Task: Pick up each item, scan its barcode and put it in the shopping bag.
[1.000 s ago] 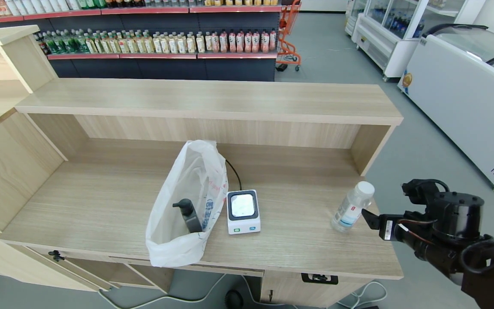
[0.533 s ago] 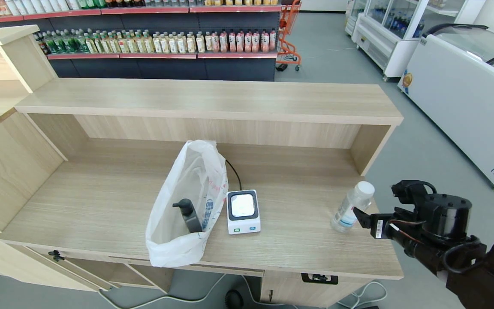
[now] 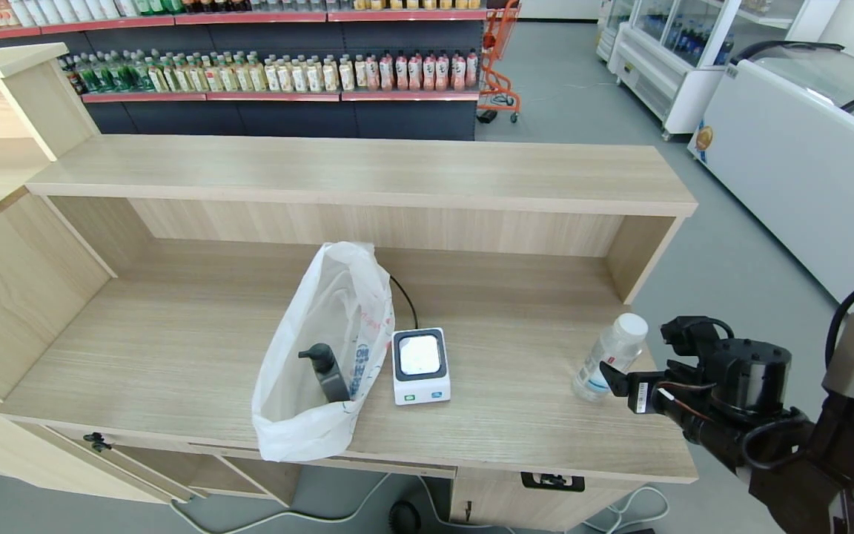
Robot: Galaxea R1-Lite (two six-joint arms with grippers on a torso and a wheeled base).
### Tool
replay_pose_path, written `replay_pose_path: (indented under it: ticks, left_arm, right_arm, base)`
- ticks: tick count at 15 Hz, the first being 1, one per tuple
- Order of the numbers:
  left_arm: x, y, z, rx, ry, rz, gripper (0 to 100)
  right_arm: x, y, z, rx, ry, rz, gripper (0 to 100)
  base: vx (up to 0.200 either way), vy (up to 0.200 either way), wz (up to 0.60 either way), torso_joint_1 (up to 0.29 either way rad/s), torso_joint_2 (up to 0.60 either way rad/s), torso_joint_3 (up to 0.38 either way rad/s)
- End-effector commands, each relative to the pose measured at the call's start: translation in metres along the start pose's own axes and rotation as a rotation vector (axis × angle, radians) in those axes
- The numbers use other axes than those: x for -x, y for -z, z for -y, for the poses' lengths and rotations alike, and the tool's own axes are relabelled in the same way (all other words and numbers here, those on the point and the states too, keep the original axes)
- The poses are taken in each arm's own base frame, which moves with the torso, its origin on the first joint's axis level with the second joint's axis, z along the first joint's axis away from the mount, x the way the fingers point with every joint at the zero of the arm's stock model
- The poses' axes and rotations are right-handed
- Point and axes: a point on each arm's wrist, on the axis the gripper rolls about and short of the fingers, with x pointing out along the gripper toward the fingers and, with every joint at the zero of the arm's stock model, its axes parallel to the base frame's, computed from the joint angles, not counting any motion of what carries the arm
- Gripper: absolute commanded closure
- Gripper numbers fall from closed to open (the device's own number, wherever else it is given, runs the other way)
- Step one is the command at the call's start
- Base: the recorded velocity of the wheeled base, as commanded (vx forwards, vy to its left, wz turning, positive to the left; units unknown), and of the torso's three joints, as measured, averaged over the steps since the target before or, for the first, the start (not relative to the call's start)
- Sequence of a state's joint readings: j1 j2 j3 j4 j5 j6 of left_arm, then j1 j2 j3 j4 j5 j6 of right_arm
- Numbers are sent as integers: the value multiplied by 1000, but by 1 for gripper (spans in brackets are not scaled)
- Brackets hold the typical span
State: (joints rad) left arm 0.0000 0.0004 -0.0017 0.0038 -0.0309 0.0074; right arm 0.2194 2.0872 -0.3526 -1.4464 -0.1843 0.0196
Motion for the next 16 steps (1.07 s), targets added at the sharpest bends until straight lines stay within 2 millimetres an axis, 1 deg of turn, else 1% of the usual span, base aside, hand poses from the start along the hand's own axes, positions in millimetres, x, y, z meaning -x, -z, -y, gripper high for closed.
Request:
replay_pose_path:
  ticks: [1,6,16]
  left_arm:
    - [0,0,0,0,0,1,100]
    - [0,0,0,0,0,-2,100]
    - [0,0,0,0,0,-1,100]
  right_arm:
    - [-2,2,0,1,0,-6,0]
    - [-11,1,-3,-6,-29,39,0]
    - [-21,3,-6,13,-68,57,0]
  base:
    - [0,0,0,0,0,0]
    - [0,0,0,0,0,0]
    - [0,0,0,0,0,0]
